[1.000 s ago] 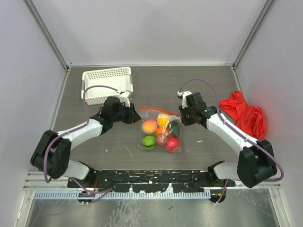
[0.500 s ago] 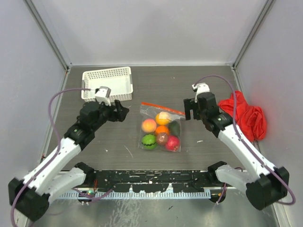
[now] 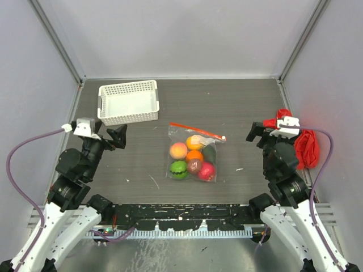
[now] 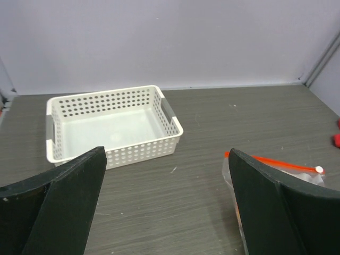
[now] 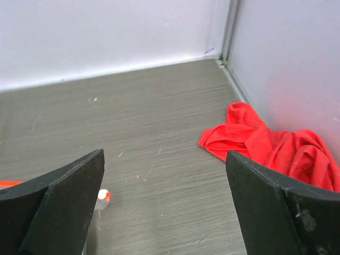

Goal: Place the food in the zip-top bag and seal the zipper
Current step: Reset both arms

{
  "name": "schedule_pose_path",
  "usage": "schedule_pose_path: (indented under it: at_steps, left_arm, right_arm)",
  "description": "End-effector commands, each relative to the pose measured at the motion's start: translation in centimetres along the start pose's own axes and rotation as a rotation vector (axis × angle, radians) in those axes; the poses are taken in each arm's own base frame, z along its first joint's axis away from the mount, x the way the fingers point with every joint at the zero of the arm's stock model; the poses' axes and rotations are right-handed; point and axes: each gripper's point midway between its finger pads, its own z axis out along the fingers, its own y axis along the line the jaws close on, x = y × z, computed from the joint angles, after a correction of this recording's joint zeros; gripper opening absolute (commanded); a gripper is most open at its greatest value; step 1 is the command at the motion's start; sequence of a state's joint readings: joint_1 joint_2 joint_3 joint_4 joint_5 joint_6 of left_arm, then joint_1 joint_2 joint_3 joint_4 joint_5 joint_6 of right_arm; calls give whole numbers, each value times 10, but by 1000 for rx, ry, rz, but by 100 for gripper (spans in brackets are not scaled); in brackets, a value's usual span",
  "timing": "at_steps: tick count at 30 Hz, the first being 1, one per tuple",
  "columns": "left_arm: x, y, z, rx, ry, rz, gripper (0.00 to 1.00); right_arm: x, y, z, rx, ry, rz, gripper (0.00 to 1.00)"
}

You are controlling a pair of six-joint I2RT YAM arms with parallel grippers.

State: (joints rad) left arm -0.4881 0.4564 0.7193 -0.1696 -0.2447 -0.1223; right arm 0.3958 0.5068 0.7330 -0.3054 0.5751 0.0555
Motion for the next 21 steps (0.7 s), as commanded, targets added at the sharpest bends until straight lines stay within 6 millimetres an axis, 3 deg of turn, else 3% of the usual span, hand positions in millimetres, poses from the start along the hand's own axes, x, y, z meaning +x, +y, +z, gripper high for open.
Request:
schedule_pose_path:
  at_steps: [1, 5, 21]
  left_arm:
    - [-18, 19, -5, -83, -83, 69, 98]
    - [-9, 30, -6, -139, -93, 69, 98]
    - [2, 35, -5, -141, -57, 108, 98]
  right_arm:
    - [-22, -30, -8, 146, -133, 81, 100]
    - [-20, -39, -14, 175, -148, 77, 100]
    - [-21, -32, -14, 124, -154, 64, 100]
